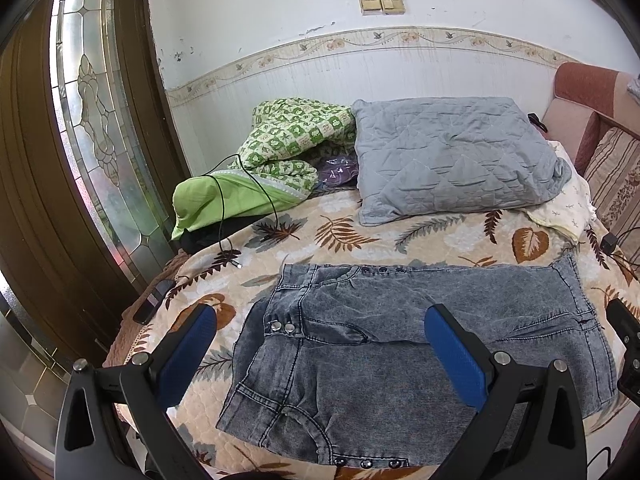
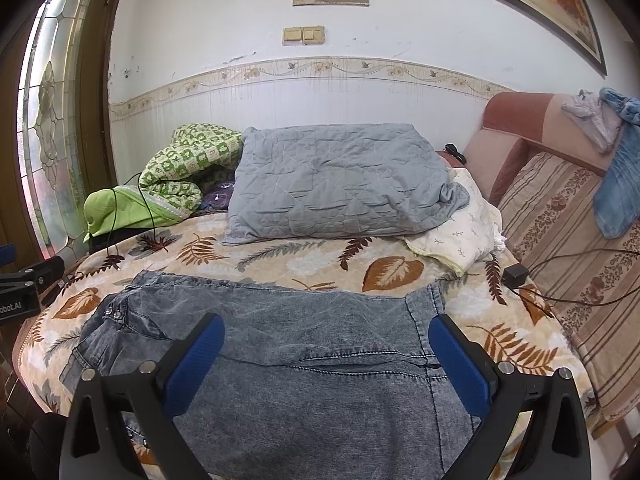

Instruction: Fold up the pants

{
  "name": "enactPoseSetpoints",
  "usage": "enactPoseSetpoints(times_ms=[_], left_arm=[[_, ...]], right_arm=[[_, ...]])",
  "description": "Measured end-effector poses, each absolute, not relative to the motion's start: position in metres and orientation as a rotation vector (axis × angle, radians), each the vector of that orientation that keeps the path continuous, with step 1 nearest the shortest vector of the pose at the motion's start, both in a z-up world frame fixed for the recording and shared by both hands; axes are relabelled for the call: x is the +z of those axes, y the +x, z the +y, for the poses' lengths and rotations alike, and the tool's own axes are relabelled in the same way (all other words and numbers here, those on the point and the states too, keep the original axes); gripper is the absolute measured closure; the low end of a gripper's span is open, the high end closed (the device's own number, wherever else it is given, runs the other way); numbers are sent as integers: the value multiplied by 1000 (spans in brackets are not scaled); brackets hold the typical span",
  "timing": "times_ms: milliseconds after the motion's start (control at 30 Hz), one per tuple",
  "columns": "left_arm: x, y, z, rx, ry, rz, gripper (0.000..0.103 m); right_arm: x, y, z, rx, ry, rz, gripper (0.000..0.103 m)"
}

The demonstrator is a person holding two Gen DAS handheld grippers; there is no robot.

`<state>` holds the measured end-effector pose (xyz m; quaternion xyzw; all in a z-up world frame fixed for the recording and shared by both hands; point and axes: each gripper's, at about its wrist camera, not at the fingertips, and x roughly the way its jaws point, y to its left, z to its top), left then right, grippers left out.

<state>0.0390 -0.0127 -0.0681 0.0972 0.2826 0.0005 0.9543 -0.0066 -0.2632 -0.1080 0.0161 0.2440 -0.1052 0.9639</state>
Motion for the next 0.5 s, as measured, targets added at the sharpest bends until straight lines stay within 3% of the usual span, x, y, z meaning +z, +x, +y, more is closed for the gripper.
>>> enactPoseSetpoints(times_ms=[500], left_arm=[[-80,54,-9,7,204,612,0]], right_arm=[[-114,2,-270,-241,21,525,0]])
